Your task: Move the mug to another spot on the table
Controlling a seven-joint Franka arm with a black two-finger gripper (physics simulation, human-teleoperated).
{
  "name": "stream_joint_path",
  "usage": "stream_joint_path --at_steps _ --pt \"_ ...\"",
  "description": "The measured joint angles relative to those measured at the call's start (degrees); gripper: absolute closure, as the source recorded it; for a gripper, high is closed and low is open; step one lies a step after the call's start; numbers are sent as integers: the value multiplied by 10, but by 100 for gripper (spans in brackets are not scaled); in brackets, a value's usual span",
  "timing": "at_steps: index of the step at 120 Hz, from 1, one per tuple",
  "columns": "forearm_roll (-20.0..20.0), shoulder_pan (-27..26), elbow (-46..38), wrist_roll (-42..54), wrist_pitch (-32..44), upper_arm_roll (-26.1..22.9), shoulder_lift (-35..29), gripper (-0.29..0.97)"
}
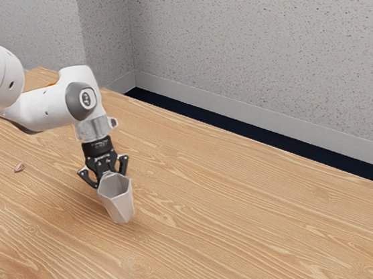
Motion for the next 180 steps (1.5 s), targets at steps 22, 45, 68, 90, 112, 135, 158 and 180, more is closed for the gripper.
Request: stream_joint_path --at_steps 22,45,68,90,112,135,158,180 --pt "0 14 2 20 -2 0 4 62" --pt "-13 26 18 42 1 0 26 62" --pt "-14 42 52 60 1 -1 54 62" --pt "-16 44 70 72 0 -6 70 61" --pt "-19 47 82 81 -1 -7 82 61" --pt "-23 54 85 88 -2 -7 89 61" --pt "-23 56 86 92 -3 -7 97 61" --pt "-25 55 86 95 -2 -9 98 40"
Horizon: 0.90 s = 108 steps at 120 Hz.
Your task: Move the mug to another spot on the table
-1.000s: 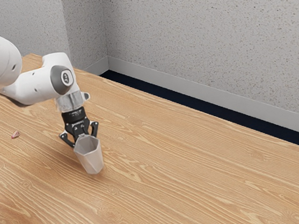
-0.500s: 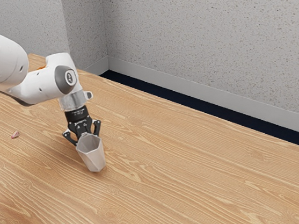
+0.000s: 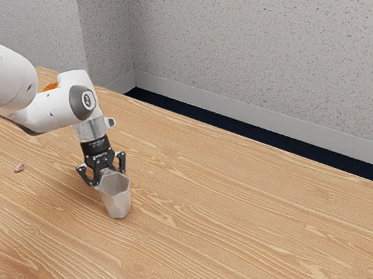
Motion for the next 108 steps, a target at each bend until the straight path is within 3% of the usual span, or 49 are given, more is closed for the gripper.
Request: stream_joint_path --at_steps 22,52,68,87,108 --pt "1 0 0 4 1 0 -7 17" --pt "22 8 -13 6 0 8 -60 5" --pt "97 1 -25 8 0 8 -128 3" --pt "234 -39 -12 36 -8 0 -214 1" --pt "303 -34 53 102 -32 -11 -225 1"
